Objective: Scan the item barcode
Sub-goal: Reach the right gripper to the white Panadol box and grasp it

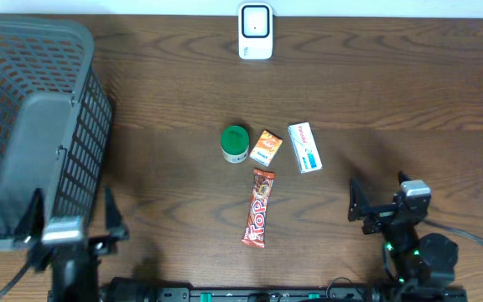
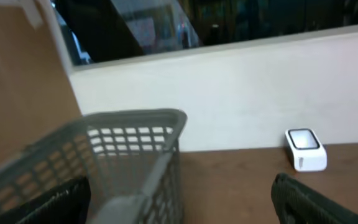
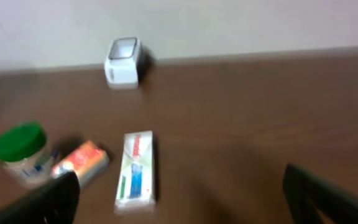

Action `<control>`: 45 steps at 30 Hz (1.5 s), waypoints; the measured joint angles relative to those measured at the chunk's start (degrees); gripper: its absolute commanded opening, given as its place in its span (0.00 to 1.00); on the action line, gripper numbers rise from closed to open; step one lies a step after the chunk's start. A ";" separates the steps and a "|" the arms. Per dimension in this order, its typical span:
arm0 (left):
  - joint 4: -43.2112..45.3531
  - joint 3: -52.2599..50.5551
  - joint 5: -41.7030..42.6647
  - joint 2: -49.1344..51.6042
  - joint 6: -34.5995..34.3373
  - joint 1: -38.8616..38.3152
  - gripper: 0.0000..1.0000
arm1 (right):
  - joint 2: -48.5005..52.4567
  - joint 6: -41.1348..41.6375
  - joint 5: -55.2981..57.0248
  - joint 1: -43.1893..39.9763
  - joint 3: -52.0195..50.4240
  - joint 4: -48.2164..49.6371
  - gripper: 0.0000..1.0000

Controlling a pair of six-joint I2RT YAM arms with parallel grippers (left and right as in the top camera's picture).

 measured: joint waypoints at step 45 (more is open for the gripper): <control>-8.26 -7.32 -0.04 0.02 -1.70 0.00 0.92 | 87.38 2.93 13.05 23.32 49.27 -17.31 0.99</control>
